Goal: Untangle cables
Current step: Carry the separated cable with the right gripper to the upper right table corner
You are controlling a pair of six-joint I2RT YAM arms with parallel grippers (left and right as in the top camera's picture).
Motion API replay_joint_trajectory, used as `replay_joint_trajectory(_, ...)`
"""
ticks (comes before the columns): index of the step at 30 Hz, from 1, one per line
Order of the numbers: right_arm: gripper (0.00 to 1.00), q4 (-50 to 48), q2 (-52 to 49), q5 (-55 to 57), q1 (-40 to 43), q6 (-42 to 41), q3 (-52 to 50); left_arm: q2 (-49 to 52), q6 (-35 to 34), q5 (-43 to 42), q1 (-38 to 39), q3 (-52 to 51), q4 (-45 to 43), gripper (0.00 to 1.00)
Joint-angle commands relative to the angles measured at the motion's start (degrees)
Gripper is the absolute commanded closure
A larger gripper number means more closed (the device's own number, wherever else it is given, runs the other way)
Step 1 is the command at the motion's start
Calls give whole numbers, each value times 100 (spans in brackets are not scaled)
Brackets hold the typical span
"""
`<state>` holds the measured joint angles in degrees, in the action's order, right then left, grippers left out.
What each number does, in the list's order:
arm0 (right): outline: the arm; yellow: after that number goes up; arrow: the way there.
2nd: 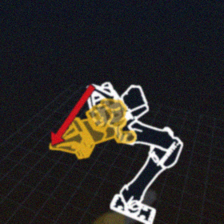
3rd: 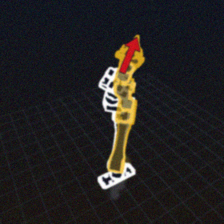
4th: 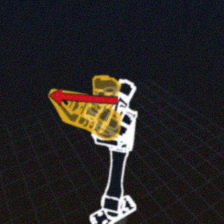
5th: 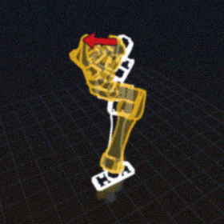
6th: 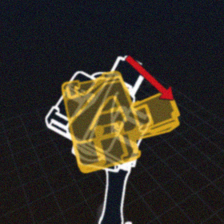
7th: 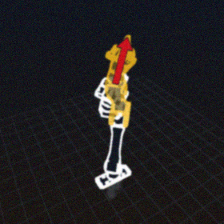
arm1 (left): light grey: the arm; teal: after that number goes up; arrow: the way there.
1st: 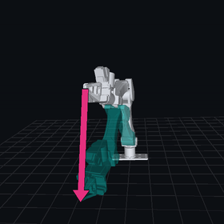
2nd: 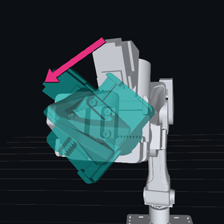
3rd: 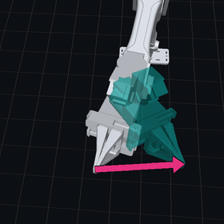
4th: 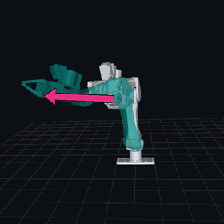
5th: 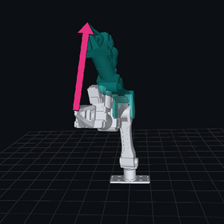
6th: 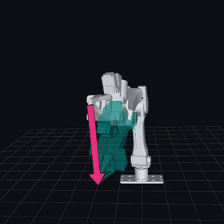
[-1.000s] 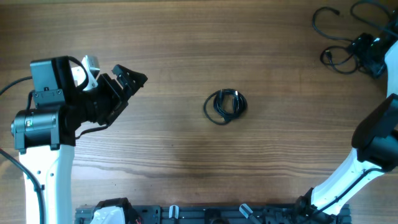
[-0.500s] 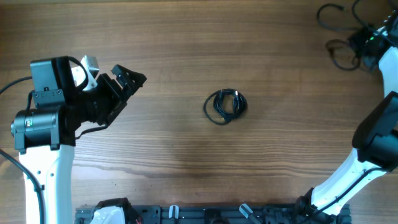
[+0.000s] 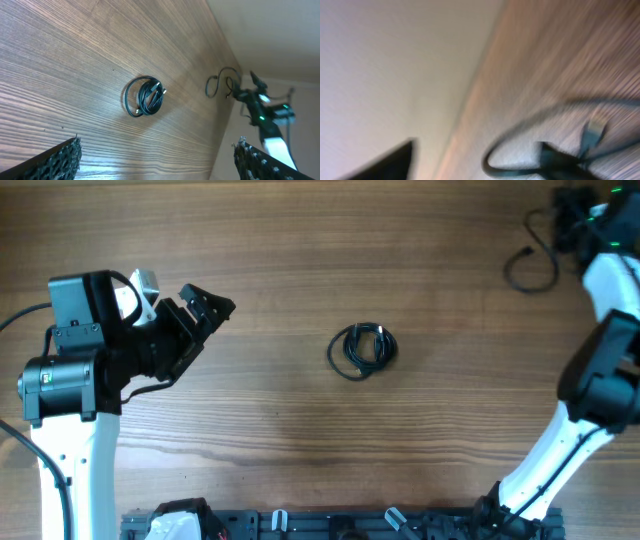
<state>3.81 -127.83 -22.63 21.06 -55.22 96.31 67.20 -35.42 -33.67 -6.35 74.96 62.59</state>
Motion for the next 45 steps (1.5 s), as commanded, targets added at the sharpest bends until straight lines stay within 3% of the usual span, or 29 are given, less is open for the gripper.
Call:
replay_joint_trajectory(1,1,400,339,-498,308,599,221,9,63,57,24,-7,55,0)
replay_joint_trajectory(5,0,1950,496,-385,925,1373,885,11,63,59,24,-7,57,0)
replay_joint_trajectory(10,0,3040,450,-466,1093,3434,916,11,66,61,24,-7,44,0)
replay_joint_trajectory(13,0,2938,439,-457,741,3296,789,11,63,168,24,-7,44,0)
replay_joint_trajectory(16,0,2382,433,81,337,2527,468,11,63,166,24,-7,46,0)
replay_joint_trajectory(18,0,2299,258,468,63,1449,367,11,63,166,24,-7,48,0)
replay_joint_trajectory(21,3,1792,35,492,-68,1281,367,11,63,168,24,-7,46,0)
replay_joint_trajectory(22,11,1480,-24,511,-81,1257,367,11,63,170,24,-7,46,0)
replay_joint_trajectory(23,32,1147,-57,638,-81,1049,367,11,66,192,24,-7,48,0)
replay_joint_trajectory(24,57,922,-66,684,-81,800,367,11,63,214,24,-7,52,0)
replay_joint_trajectory(25,95,535,-98,675,-85,404,369,11,63,232,24,-7,61,0)
replay_joint_trajectory(27,95,-127,-96,483,-85,92,415,11,63,232,24,-7,61,0)
replay_joint_trajectory(29,95,-962,-96,267,-28,-723,734,11,63,229,24,-7,81,0)
replay_joint_trajectory(31,95,-1709,-96,295,2,-774,935,11,63,229,24,-7,142,0)
replay_joint_trajectory(33,95,-1620,-98,474,2,-372,944,11,66,232,24,-7,153,0)
replay_joint_trajectory(34,95,-951,-109,739,-4,-214,942,11,63,258,24,-7,142,0)
replay_joint_trajectory(35,75,-205,-111,988,-4,-190,942,11,63,317,24,-7,131,0)
replay_joint_trajectory(36,43,310,-111,1099,7,-186,942,11,63,339,24,-7,131,0)
replay_joint_trajectory(38,21,1279,-111,1106,114,-61,942,11,63,358,24,-7,127,0)
replay_joint_trajectory(45,15,2719,-120,780,601,24,898,11,66,361,24,-7,129,0)
